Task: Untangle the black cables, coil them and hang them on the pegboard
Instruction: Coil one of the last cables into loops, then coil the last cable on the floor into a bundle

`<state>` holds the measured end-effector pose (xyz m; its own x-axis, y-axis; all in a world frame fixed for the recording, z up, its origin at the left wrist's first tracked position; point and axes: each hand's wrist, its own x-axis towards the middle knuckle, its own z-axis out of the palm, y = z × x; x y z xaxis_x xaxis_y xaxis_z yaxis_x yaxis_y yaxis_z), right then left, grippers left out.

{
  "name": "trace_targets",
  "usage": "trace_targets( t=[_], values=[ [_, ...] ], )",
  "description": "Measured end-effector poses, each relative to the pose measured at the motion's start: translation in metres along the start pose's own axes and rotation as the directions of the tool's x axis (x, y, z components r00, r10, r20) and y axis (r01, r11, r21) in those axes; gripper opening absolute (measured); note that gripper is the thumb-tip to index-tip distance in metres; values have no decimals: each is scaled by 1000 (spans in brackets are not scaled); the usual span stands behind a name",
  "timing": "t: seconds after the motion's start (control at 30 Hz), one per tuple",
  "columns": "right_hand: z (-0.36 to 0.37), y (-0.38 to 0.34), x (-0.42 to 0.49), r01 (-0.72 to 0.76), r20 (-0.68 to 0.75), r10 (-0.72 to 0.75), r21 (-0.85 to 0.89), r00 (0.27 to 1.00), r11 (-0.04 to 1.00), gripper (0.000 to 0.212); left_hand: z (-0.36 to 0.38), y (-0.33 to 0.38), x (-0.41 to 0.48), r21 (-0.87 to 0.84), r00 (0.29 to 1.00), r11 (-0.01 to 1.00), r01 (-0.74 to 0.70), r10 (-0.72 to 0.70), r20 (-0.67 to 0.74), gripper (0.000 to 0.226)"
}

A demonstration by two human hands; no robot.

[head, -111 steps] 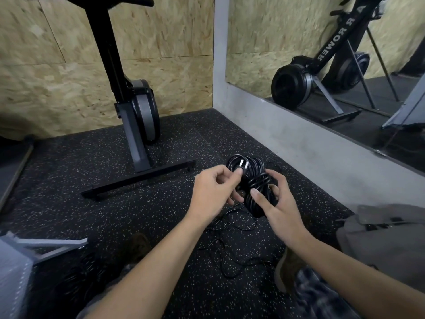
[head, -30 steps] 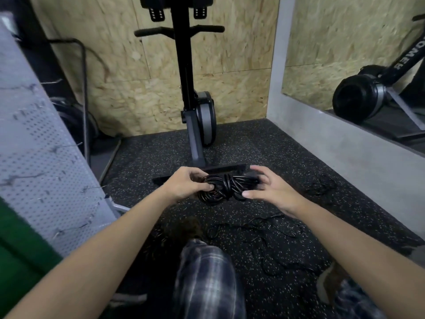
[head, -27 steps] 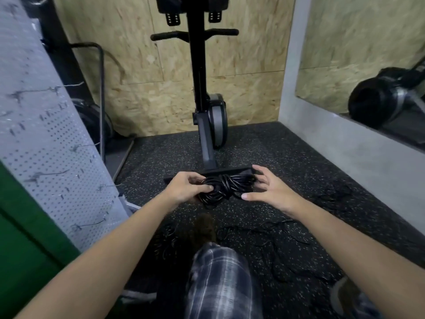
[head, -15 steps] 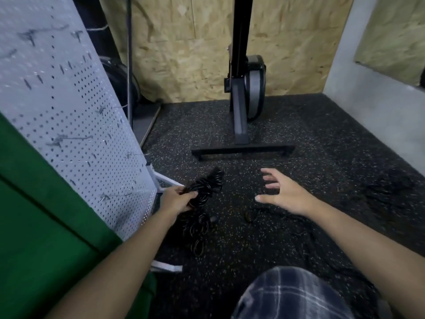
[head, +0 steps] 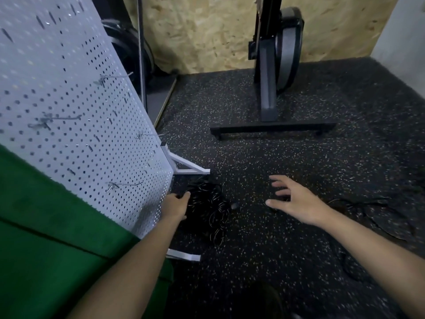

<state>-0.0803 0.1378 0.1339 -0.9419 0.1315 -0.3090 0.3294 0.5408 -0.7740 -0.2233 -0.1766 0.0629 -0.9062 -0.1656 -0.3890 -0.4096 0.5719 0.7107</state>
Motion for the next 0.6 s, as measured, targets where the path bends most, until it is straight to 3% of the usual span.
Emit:
trace_targets(
  t=[0.1, 0.27, 0.37, 0.6],
  values=[
    [0, 8, -4, 2, -25, -3, -6, 1000, 1000, 74, -8, -2, 2, 206, 998, 977, -56, 50, 32, 53],
    [2, 8, -7, -2, -35, 1, -18, 999, 1000, 72, -16, -3, 7, 298, 983, 943, -151, 113, 142, 60],
    [8, 3, -7, 23, -25, -24, -38, 999, 999, 71, -16, -4, 4, 395, 973, 904, -161, 78, 217, 64],
    [22, -5, -4, 62, 17, -61, -77, 998, 995, 70, -16, -8, 15, 343, 946, 906, -247, 149, 287, 53]
  ],
)
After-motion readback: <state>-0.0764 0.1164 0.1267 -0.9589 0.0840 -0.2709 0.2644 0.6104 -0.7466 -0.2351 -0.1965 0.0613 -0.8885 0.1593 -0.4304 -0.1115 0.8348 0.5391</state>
